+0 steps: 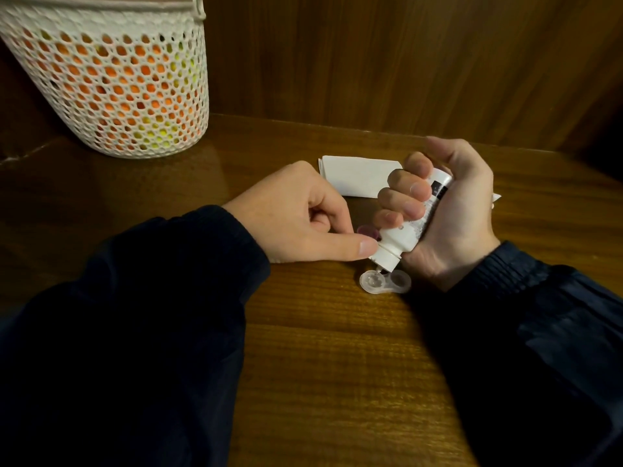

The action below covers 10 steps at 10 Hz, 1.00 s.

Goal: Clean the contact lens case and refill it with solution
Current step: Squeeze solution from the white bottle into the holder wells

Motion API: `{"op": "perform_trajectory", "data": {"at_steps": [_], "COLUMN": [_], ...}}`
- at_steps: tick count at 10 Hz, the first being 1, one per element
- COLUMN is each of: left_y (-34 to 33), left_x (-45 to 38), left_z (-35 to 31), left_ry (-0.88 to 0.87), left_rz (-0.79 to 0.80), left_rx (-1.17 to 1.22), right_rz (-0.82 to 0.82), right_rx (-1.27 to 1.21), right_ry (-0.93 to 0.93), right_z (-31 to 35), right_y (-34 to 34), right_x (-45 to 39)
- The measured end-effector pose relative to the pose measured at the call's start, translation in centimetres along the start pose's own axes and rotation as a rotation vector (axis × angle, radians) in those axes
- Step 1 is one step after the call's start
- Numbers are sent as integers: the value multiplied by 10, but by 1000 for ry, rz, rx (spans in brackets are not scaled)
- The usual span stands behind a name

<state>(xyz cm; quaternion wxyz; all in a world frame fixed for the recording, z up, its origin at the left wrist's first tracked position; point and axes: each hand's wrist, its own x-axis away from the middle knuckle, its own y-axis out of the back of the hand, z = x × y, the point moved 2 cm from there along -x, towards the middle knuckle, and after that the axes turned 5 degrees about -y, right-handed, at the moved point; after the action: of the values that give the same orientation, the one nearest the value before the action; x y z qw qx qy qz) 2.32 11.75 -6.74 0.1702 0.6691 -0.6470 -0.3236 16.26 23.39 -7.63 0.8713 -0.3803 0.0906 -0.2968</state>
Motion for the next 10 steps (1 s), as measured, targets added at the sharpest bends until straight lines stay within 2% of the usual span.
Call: {"op": "perform_trajectory", "data": {"at_steps": [10], "left_y": [1], "left_x": [0], "left_z": [0], "left_ry": [-19], "left_rz": [-10], "left_rx": [-13], "right_rz": [0], "right_rx": [25], "right_ry": [15], "right_z": [-1], "right_y": [-4], "right_x": [1]}}
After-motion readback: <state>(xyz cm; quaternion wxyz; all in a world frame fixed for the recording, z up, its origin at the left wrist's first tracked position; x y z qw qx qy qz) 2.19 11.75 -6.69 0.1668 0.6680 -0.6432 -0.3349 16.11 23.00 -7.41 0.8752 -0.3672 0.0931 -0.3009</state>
